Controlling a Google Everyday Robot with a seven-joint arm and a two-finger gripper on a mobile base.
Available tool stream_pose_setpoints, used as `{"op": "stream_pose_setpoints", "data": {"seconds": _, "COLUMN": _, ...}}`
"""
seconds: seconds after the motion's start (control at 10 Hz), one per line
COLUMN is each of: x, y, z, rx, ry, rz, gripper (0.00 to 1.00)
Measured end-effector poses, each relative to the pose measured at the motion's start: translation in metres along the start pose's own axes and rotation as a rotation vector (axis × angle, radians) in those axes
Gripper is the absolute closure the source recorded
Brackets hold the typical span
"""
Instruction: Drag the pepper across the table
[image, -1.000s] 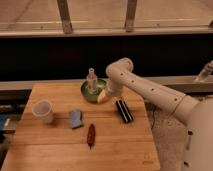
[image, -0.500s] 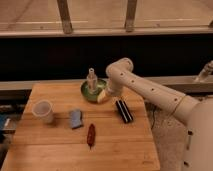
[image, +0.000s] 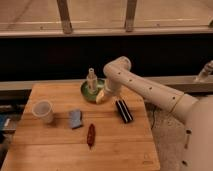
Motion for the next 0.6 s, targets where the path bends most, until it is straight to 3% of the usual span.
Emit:
{"op": "stream_pose_setpoints", "data": {"seconds": 0.3, "x": -0.006, "y": 0.064, "z": 0.006, "rx": 0.006, "ry": 0.049, "rz": -0.099, "gripper": 0.20}}
{"op": "stream_pose_setpoints", "data": {"seconds": 0.6, "x": 0.019, "y": 0.110, "z": 0.019, "rx": 0.032, "ry": 0.110, "rz": -0.167, "gripper": 0.20}}
